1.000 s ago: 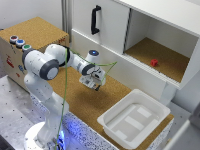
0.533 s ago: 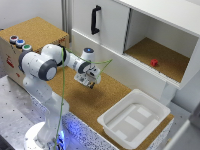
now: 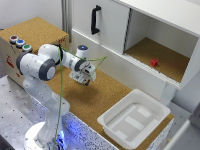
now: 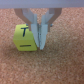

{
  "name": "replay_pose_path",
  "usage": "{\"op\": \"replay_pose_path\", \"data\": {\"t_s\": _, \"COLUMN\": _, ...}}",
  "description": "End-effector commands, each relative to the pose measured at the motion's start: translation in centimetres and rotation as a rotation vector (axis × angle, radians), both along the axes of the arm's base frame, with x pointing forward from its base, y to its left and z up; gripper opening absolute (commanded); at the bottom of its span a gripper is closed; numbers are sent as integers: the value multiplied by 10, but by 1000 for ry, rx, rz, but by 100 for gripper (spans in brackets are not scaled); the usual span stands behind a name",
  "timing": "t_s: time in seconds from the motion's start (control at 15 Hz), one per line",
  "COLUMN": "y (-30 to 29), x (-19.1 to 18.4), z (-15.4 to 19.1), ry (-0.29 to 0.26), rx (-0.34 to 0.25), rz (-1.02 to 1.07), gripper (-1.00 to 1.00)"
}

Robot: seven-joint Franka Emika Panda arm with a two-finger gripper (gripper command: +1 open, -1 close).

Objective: Push left the yellow block

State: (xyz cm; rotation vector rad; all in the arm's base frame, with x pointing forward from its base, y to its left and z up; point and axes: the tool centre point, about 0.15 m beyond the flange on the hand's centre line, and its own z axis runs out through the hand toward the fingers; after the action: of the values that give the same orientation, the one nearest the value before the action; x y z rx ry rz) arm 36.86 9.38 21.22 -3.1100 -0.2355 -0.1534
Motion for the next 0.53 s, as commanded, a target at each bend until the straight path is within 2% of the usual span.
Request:
{"op": "replay_pose_path", "data": {"t_s": 0.0, "y": 15, "x": -6, "z": 5, "ry": -31, "rx": 8, "rz": -5, "gripper": -100}}
{"op": "replay_pose_path", "data": {"t_s": 0.2, "y": 6, "x": -8, "z": 30, "ry": -64, "rx": -11, "rz": -32, "gripper": -100}}
{"op": "replay_pose_path", "data": {"t_s": 0.47, "y": 4, "x": -13, "z": 61, "ry": -72, "rx": -11, "rz": -54, "gripper": -100}}
